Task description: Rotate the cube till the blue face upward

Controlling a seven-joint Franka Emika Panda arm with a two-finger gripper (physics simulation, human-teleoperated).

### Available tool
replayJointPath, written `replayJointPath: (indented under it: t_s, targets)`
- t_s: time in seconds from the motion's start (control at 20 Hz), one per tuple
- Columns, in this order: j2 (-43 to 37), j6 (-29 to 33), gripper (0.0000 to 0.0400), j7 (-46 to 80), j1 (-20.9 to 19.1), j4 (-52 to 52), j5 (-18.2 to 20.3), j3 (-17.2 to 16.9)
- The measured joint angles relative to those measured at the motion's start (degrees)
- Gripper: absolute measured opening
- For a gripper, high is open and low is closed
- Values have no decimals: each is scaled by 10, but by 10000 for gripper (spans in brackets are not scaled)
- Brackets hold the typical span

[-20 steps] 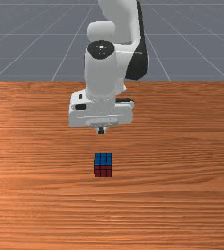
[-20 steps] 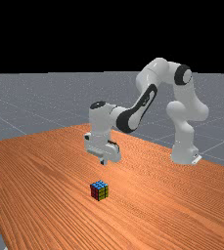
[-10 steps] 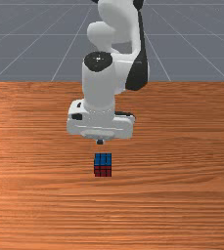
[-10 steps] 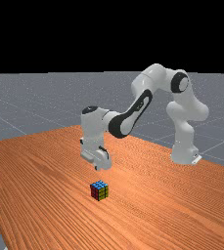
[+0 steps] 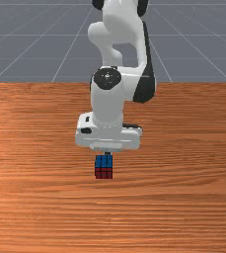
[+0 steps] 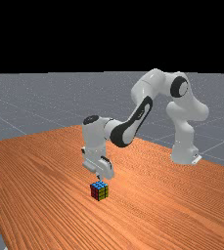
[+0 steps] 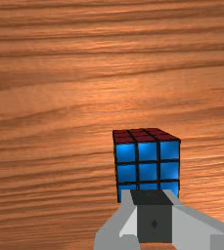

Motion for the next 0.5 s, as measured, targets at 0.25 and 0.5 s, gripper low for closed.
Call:
replayJointPath:
  t_s: [0.25, 0.5]
  targets:
    - [39, 0, 0, -2, -5, 24, 5, 6]
    - [49, 0, 4, -3, -6, 28, 5, 9]
